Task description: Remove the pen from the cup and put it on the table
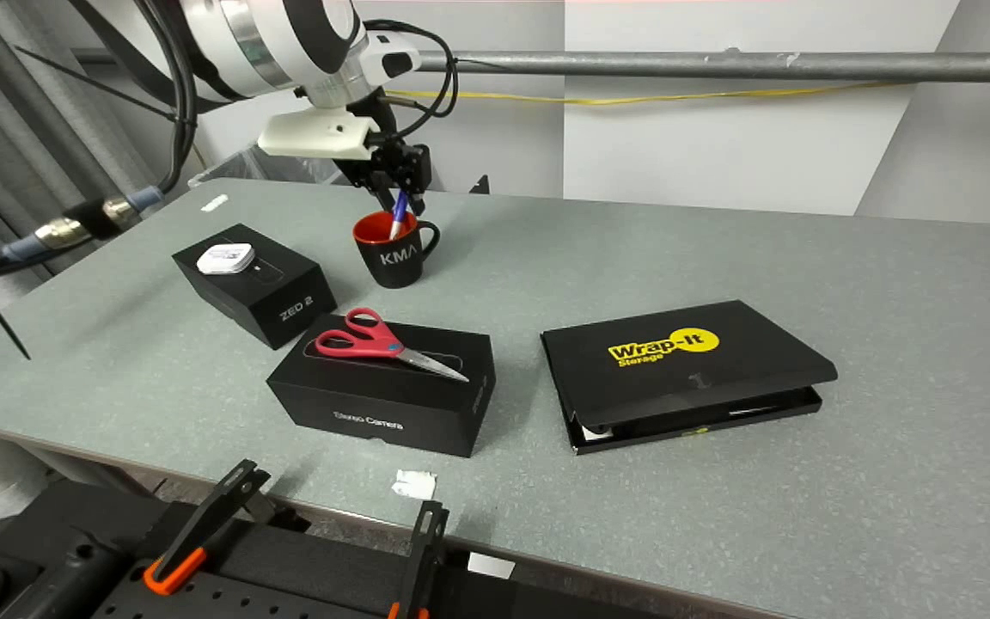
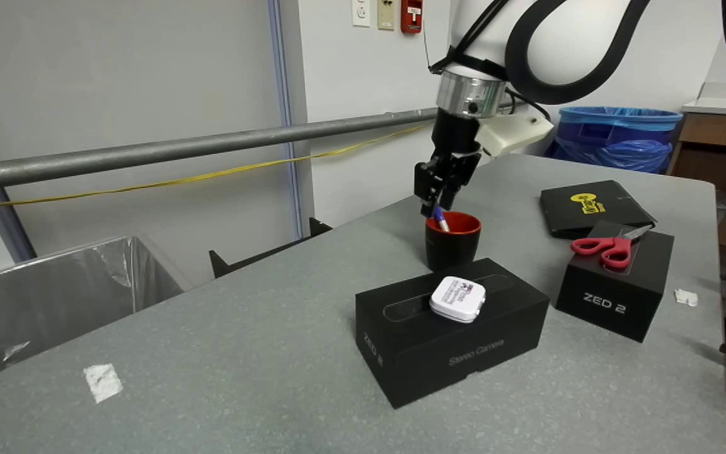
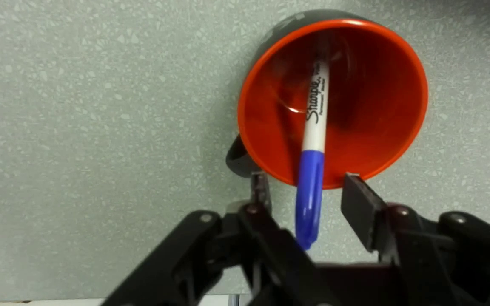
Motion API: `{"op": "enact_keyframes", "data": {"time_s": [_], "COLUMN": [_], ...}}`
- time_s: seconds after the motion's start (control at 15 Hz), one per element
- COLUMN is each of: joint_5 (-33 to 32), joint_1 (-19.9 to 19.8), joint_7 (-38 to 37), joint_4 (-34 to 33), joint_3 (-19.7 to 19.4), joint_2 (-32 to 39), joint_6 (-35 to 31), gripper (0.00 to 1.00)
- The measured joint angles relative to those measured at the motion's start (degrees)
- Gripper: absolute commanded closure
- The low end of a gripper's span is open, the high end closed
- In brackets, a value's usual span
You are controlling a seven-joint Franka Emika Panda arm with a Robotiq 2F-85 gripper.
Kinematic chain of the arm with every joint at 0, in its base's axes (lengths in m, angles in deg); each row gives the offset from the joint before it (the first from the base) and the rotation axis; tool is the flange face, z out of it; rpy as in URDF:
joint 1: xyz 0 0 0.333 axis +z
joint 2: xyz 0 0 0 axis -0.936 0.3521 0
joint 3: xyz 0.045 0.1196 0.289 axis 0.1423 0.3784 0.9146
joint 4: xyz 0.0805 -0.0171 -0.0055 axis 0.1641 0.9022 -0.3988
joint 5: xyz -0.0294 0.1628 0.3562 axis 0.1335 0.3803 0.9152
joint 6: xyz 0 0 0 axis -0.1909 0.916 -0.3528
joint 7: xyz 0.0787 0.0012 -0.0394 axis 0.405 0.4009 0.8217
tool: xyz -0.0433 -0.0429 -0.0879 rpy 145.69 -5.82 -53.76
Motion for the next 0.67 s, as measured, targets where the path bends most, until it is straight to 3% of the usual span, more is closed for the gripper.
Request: {"op": "enact_keyframes", "data": {"time_s": [0.13, 0.2, 0.67], "joint_5": [0.00, 0.00, -0.01], "joint_1": [0.79, 1.16, 2.63], "joint_7": [-0.19, -0.27, -0.43], "joint_4": [-0.61, -0.72, -0.04], "joint_3": [-0.66, -1.01, -1.99], "joint_2": [0.23, 0.29, -0.82], "joint_6": [0.00, 0.00, -1.33], "gripper": [0.97, 1.00, 0.96]}}
